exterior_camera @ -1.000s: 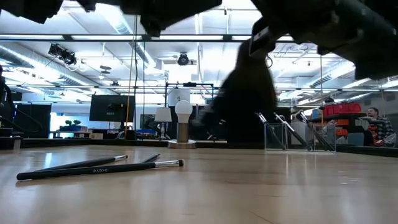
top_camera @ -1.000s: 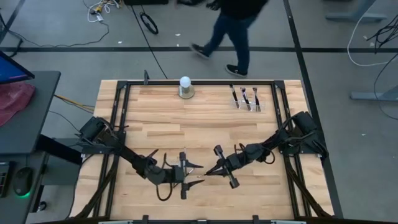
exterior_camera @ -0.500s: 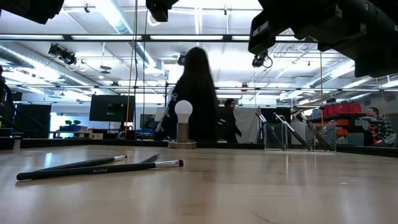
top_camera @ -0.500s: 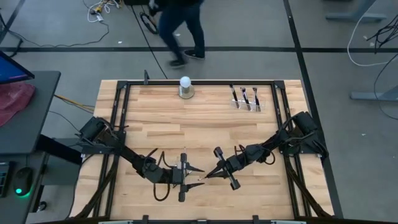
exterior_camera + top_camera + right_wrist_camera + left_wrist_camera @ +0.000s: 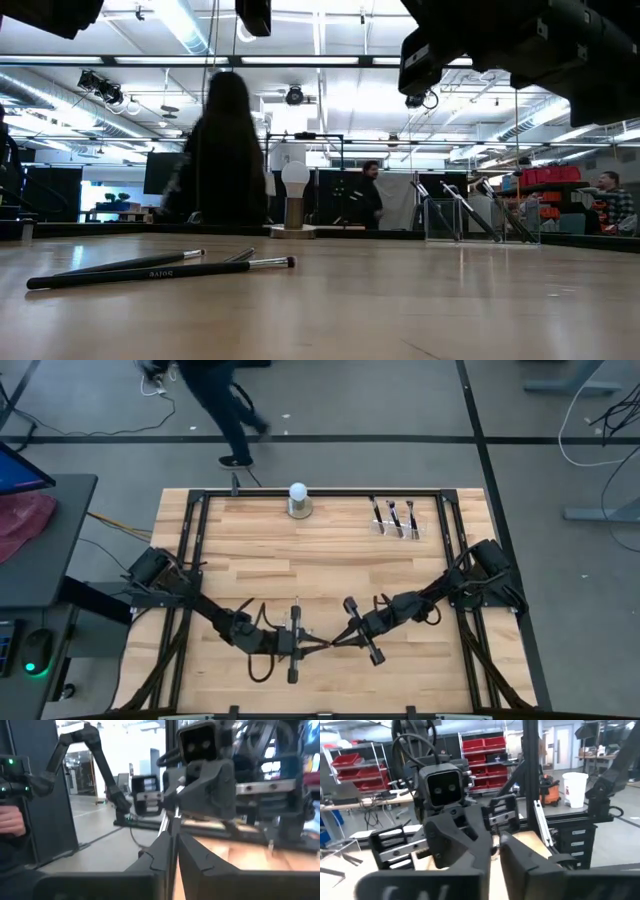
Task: Put items in baskets/containers
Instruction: Put the silver eyeshadow brush into the transparent organizer
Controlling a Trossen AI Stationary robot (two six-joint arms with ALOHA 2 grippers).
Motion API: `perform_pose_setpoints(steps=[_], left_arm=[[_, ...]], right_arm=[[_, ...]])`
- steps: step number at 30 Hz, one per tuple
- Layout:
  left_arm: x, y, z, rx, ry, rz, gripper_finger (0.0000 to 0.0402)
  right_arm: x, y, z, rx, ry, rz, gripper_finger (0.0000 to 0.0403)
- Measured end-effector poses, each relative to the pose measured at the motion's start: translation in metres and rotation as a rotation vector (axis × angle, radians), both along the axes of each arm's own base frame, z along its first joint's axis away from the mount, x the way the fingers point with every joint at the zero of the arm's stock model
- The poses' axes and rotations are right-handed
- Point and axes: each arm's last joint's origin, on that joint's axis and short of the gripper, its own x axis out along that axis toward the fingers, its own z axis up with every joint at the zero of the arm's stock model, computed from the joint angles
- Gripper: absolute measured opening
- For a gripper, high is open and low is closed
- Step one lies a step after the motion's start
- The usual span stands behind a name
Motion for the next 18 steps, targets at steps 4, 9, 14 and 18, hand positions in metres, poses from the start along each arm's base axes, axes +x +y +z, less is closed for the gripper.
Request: perform_pose_setpoints(steps=[4, 9, 14, 18], left_arm=[[0.002, 0.003, -0.005, -0.034, 0.045, 0.009, 0.0017], [0.008, 0.014, -0.016, -0.104, 0.139, 0.070, 0.0030], [0.015, 0.031, -0.026, -0.191, 0.227, 0.134, 0.0019], [0.020, 0.042, -0.030, -0.222, 0.253, 0.178, 0.0025]], right_arm=[[0.001, -0.003, -0.006, 0.026, 0.092, -0.043, 0.0055], [-0.003, -0.013, -0.014, -0.035, 0.277, -0.159, 0.0110], [-0.008, -0.018, -0.007, -0.111, 0.420, -0.277, 0.0175], [-0.005, -0.017, -0.004, -0.123, 0.497, -0.342, 0.0195]])
